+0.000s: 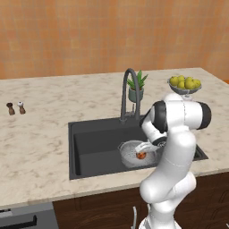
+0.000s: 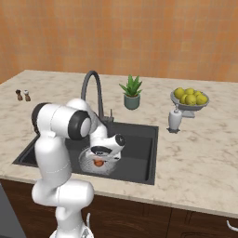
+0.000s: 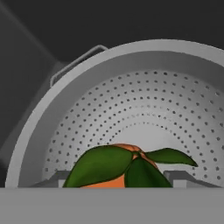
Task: Put the colander in the sink, put the orange in the colander, and turn on the sink faucet and pour water over the colander.
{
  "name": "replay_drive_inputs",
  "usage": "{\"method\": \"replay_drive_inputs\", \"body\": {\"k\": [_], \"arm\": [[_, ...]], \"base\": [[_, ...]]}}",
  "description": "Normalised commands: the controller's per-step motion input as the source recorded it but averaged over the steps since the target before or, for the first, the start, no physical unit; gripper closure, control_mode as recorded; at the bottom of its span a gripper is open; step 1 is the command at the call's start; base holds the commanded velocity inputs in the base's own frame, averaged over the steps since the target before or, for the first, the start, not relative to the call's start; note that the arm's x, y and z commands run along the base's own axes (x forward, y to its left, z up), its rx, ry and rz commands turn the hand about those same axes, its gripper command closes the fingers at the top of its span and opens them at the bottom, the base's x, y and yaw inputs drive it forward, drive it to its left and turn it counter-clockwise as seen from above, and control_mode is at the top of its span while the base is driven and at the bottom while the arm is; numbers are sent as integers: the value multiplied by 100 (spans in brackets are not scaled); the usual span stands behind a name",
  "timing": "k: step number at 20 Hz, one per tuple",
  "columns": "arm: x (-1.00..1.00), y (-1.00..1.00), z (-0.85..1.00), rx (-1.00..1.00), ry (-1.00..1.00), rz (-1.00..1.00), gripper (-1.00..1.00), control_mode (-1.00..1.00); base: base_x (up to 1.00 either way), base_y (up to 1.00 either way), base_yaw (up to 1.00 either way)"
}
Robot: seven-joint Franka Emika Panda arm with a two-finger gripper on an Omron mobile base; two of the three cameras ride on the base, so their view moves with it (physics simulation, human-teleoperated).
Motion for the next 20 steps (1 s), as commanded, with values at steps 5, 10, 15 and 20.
{"method": "replay_drive_inputs", "body": {"k": [5,10,15,20], "arm": [[0,10,-25,0,-5,1,-100,-100],[-31,16,0,0,-11,1,-100,-100],[-26,9,6,0,-6,0,-100,-100],[-32,6,61,0,5,0,-100,-100]], "base": [[0,0,0],[0,0,0],[0,0,0],[0,0,0]]}}
